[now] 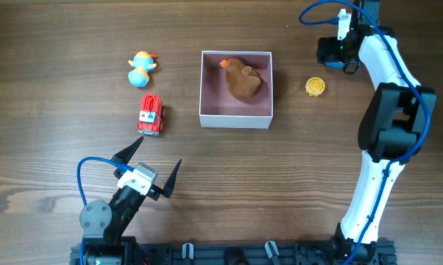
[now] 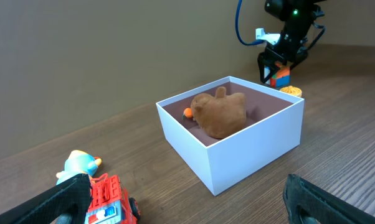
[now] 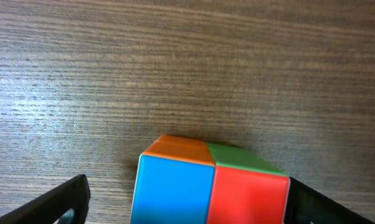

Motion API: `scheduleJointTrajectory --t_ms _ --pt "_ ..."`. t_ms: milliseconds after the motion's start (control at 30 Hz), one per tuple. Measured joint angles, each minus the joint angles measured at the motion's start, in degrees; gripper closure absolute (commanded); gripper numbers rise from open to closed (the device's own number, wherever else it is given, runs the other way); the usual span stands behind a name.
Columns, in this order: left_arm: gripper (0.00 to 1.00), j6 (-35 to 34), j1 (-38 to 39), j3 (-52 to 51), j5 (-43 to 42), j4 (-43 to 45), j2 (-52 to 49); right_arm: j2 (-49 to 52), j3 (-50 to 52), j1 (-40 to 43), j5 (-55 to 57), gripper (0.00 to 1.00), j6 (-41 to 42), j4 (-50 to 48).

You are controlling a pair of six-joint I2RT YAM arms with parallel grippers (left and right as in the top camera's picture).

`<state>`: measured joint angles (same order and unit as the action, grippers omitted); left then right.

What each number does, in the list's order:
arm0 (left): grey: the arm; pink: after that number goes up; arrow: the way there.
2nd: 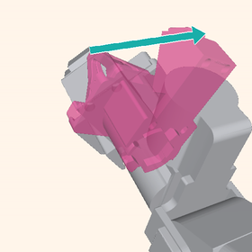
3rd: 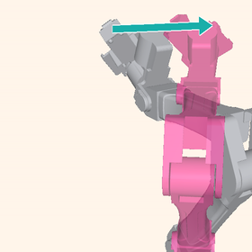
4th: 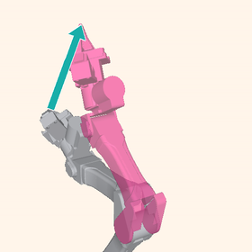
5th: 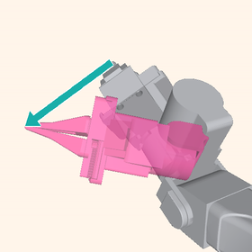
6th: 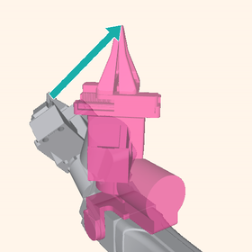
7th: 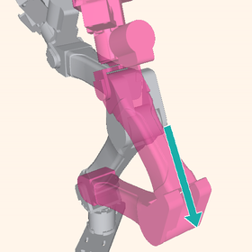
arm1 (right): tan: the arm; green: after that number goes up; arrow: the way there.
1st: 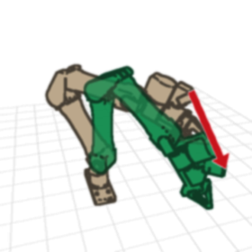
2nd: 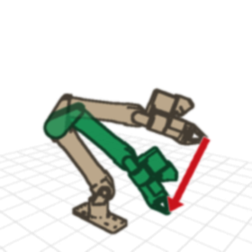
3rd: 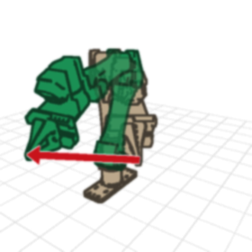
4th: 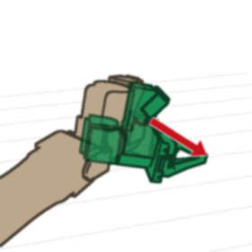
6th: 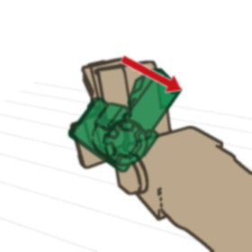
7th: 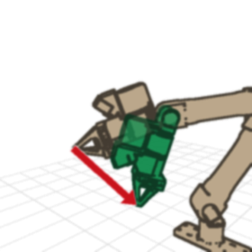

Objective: Pack container
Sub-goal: 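Move the right gripper to the colored cube and grasp it, then place the cube into the box with the right gripper and release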

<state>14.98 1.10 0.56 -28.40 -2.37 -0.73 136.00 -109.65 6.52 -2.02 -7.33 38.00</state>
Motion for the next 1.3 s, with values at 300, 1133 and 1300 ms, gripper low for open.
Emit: scheduleJointTrajectory --t_ms 300,1133,1300 --pt "0.00 0.00 0.00 0.00 0.00 0.00 0.00 0.00 0.00 0.00 3.50 0.43 -0.09 -2.38" --pt "0.00 0.00 0.00 0.00 0.00 0.00 0.00 -27.26 -3.06 -15.30 2.23 0.57 4.66 9.84" --pt "0.00 0.00 0.00 0.00 0.00 0.00 0.00 -32.46 -4.07 -25.24 1.64 0.57 16.74 18.80"
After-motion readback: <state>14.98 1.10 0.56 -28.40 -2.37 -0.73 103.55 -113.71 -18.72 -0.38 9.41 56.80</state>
